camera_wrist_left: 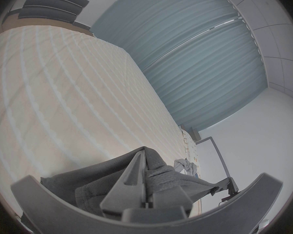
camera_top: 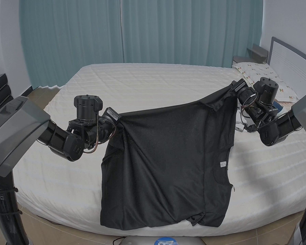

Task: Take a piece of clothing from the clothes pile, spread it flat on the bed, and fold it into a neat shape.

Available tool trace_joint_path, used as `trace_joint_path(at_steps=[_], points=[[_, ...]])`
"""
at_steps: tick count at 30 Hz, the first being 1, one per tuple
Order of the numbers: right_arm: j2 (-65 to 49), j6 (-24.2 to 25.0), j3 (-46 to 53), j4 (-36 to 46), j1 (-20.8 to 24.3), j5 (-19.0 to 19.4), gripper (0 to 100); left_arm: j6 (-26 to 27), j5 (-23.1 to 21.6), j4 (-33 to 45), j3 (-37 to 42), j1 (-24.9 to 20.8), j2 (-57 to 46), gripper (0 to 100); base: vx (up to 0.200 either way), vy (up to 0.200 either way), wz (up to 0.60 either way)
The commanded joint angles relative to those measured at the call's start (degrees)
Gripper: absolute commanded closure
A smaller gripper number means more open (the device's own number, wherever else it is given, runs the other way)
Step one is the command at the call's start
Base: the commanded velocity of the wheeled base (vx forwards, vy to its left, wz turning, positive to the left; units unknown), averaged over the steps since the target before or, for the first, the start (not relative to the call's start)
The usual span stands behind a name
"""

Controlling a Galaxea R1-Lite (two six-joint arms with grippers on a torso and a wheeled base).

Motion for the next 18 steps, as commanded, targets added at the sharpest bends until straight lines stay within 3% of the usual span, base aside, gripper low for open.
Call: trace_joint_path(at_steps=[1, 8, 9, 10, 11, 18], points=[[5.87, -0.04, 0.30, -0.79, 0.17, -0.43, 100, 0.00, 0.39, -1.98, -0.50, 0.17, 5.82, 100, 0.000, 0.000, 0.00], [12.11, -0.12, -0.49, -1.40, 0.34, -1.57, 100, 0.00, 0.57, -3.65, -2.79, 0.26, 11.80, 100, 0.000, 0.000, 0.00], [12.90, -0.12, -0.40, -1.58, 0.34, -1.48, 100, -0.18, 0.57, -3.65, -3.14, 0.26, 12.67, 0, 0.000, 0.000, 0.00], [13.69, -0.12, -0.40, -1.58, 0.34, -1.48, 100, -0.36, 0.57, -3.65, -3.31, 0.26, 13.47, 0, 0.000, 0.000, 0.00], [13.69, -0.12, -0.40, -1.58, 0.34, -1.48, 0, -0.36, 0.57, -3.65, -3.31, 0.26, 13.47, 0, 0.000, 0.000, 0.00], [19.14, -1.71, 0.30, -0.70, 0.17, -1.39, 0, -0.36, 1.54, -3.21, -4.46, 0.70, 16.98, 0, 0.000, 0.000, 0.00]])
